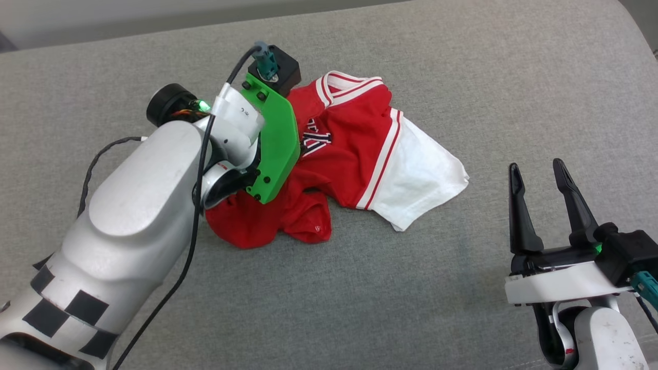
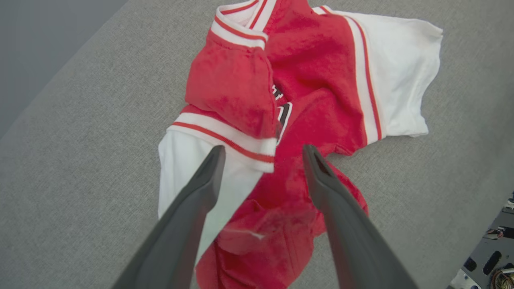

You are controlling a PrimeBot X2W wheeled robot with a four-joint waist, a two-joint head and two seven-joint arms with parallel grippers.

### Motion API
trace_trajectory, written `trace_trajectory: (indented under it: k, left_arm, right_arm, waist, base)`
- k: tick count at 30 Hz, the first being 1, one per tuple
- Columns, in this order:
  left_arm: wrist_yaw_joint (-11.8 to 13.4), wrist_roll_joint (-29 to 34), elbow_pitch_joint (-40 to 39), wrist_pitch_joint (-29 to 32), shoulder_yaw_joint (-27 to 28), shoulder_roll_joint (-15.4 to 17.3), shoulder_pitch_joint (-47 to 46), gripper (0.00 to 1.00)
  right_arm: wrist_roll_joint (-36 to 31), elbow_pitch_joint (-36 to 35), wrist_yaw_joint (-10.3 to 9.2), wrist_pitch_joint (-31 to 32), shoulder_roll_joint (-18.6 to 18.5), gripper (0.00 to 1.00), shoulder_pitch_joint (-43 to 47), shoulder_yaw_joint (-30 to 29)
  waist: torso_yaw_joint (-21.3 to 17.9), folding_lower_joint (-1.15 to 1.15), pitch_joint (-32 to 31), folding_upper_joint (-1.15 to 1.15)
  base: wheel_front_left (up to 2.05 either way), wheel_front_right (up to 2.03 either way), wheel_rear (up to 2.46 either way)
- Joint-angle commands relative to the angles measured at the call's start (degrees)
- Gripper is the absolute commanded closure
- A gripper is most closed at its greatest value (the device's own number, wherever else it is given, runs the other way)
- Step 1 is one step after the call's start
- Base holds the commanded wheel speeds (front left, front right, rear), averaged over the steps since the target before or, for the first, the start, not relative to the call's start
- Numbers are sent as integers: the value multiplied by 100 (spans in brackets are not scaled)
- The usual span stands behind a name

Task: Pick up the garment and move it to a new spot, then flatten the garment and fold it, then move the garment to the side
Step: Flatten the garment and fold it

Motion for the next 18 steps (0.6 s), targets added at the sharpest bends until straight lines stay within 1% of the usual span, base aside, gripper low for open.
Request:
trace_trajectory:
  k: [1,3,4,5,11,15,18]
  left_arm:
    - [-14,66,109,-39,-28,10,-164,0]
    - [-14,75,265,-37,-94,26,-228,0]
    - [-14,44,312,-36,-127,36,-246,52]
    - [-14,-19,353,-55,-154,48,-261,100]
    - [-14,-301,543,-513,-106,102,-203,100]
    - [-14,-515,629,-873,52,145,-37,100]
    - [-1,-804,615,-1060,270,167,163,100]
  right_arm:
    - [37,4,-8,-51,-7,0,-106,17]
    - [52,12,-8,-51,-7,0,-132,26]
    - [57,18,-8,-51,-7,0,-138,31]
    - [60,25,-8,-51,-7,0,-144,36]
    - [-8,116,-8,-51,-7,0,-110,35]
    - [-100,186,-8,-51,-7,0,-37,13]
    - [-162,225,-8,-51,-7,0,66,-26]
  waist:
    - [-144,0,174,0]
    - [-157,0,212,0]
    - [-158,0,223,0]
    - [-155,0,234,0]
    - [-18,0,63,0]
    - [127,0,-228,0]
    - [264,0,-473,0]
  base:
    - [0,0,0]
    - [0,0,0]
    - [0,0,0]
    - [0,0,0]
    - [0,0,0]
    - [0,0,0]
    - [0,0,0]
